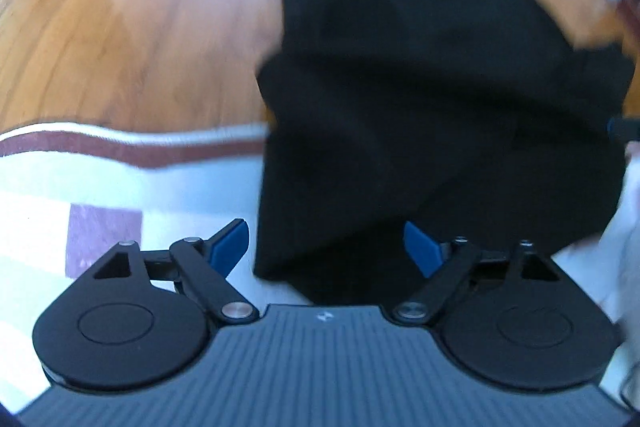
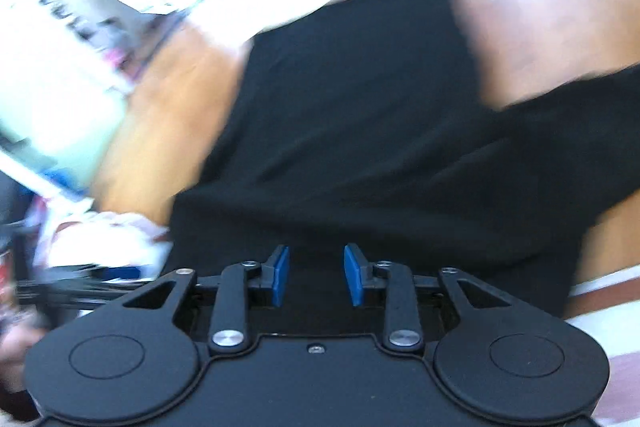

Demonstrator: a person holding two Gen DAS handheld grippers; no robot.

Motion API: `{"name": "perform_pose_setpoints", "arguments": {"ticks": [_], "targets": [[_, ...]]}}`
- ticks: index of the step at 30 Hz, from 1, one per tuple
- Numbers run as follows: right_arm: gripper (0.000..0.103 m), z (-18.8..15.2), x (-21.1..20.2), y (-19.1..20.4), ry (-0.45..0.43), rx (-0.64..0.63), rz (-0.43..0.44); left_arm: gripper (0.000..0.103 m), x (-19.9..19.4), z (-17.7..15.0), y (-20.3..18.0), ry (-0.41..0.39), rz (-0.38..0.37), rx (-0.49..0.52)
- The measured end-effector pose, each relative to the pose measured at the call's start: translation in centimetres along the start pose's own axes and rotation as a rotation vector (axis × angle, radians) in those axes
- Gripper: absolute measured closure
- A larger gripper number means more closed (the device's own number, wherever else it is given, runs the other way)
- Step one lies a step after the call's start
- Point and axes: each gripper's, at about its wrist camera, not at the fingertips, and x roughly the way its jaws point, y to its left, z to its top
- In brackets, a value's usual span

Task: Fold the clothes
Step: 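Grasp the garment edge with the left gripper and lift it toward the right gripper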

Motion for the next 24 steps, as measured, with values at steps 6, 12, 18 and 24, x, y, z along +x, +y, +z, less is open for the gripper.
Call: {"name": "perform_pose_setpoints", "arguments": {"ticks": [6,12,18,24], "targets": [[0.068,-2.7,3.7,4.1,0.1,-0.204,0.03,0.037,-0.4,-1.1,-0.4,-0.022,0.121,0.012],[0.067,-4.9,6.6,4.7,0.218,-0.303,-0.03,0.098,-3.5,-2.2,0.9,-0.122,0.203,-0.099],[0.067,-4.8,6.1,3.3,0.286,-0.265,0.02,0.096,-4.0,-3.0,0.5,-0.113,0.235,-0.106],[0.058,-2.4,3.0,-1.1,0.147,0.042,0.012,0.088,-4.1,-3.6,-0.9,-0.082,0.308,-0.047]]}}
